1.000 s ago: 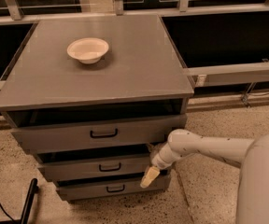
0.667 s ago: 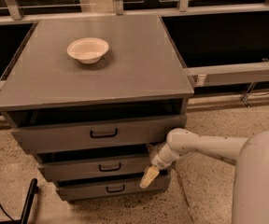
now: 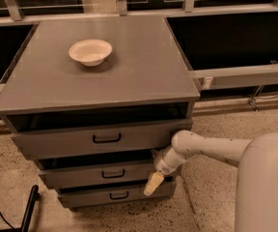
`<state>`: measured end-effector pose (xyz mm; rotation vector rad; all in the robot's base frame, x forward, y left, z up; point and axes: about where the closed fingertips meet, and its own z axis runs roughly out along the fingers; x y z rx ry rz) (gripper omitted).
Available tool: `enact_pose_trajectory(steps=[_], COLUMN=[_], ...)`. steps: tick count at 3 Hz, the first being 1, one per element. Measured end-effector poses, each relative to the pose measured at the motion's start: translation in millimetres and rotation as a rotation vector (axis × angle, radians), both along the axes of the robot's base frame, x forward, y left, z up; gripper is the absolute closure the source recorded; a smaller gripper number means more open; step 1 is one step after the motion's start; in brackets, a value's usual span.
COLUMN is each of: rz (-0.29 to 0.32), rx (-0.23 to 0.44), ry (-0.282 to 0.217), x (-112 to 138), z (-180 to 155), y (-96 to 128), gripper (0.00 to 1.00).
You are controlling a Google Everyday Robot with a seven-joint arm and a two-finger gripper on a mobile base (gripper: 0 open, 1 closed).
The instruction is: Open middle drawer
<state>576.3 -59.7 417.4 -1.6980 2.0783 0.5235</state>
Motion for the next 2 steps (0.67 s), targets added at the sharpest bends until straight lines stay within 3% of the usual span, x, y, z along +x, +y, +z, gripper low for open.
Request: enact_pose_trajectory(steps=[1, 2], rz=[-0.016, -0.016], rx=[0.005, 0.005], ry=[0.033, 0.033], x=[-8.0, -8.1], z=[2.8, 3.5], y=[-3.3, -3.4], gripper=[0.0, 0.0])
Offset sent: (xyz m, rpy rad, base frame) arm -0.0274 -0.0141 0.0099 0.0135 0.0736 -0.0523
